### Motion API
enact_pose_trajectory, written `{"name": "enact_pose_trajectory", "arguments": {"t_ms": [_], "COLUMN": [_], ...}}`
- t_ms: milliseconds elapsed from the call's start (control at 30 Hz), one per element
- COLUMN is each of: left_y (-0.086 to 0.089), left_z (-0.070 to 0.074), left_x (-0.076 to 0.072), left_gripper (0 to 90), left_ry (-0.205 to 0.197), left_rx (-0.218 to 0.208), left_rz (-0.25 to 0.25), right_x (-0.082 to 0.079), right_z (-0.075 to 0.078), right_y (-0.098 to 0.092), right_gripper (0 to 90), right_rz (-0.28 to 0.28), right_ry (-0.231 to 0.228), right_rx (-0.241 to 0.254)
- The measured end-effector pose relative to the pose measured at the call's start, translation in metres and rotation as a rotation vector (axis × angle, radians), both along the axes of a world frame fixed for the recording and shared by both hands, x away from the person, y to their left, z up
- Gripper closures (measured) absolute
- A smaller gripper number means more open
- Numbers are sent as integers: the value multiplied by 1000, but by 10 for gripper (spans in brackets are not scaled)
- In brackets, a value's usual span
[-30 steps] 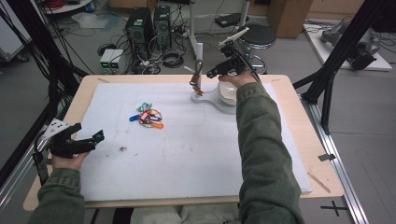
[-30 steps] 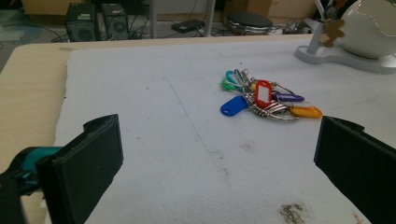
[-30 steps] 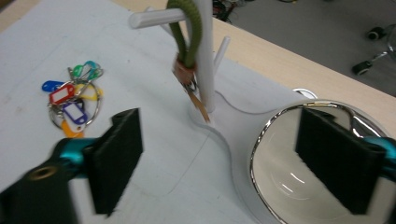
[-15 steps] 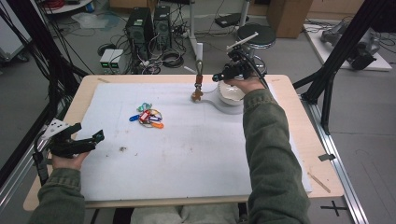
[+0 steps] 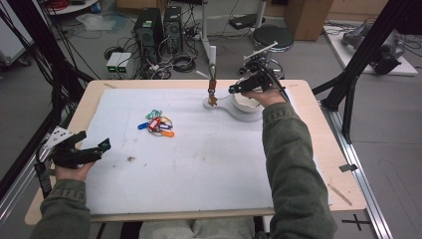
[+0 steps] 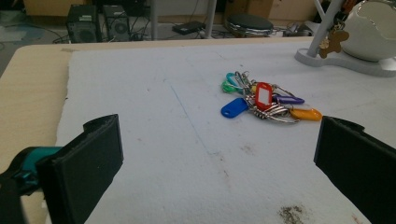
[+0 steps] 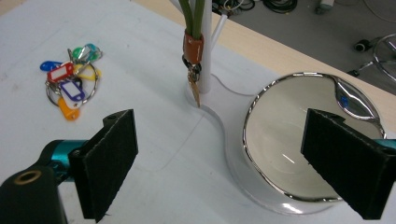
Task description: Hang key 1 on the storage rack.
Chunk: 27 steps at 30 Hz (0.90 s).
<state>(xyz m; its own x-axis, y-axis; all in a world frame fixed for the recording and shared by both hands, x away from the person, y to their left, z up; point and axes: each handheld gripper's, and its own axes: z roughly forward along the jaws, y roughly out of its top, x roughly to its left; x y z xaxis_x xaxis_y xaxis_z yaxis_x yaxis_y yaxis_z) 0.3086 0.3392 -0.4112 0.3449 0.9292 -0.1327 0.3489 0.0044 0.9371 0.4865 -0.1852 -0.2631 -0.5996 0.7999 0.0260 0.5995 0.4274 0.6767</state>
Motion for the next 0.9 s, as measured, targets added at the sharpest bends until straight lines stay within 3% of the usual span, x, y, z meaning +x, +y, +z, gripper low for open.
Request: {"name": "enact_pose_trajectory", "arguments": {"t_ms": [100, 233, 333, 600, 700, 900], "left_y": [0, 0, 0, -1, -1, -1], "left_z": [0, 0, 0, 0, 0, 0], "left_x": [0, 0, 0, 1, 1, 1], "left_gripper": [17, 17, 18, 18, 17, 18], "left_ry": [2, -2, -2, -3, -2, -3], "left_rx": [-1, 0, 1, 1, 1, 0], "left_rz": [2, 2, 0, 0, -1, -2], "right_x": [-5, -13, -20, -38, -43, -55], "right_z": [0, -10, -16, -24, -26, -41], "right_y": [-4, -11, -20, -36, -39, -49], "right_gripper": [102, 102, 102, 102, 102, 102], "right_rz": [4, -5, -16, -31, -28, -48], "right_ry": [-23, -11, -11, -19, -26, -28], "right_rx": [43, 13, 31, 13, 28, 31]}}
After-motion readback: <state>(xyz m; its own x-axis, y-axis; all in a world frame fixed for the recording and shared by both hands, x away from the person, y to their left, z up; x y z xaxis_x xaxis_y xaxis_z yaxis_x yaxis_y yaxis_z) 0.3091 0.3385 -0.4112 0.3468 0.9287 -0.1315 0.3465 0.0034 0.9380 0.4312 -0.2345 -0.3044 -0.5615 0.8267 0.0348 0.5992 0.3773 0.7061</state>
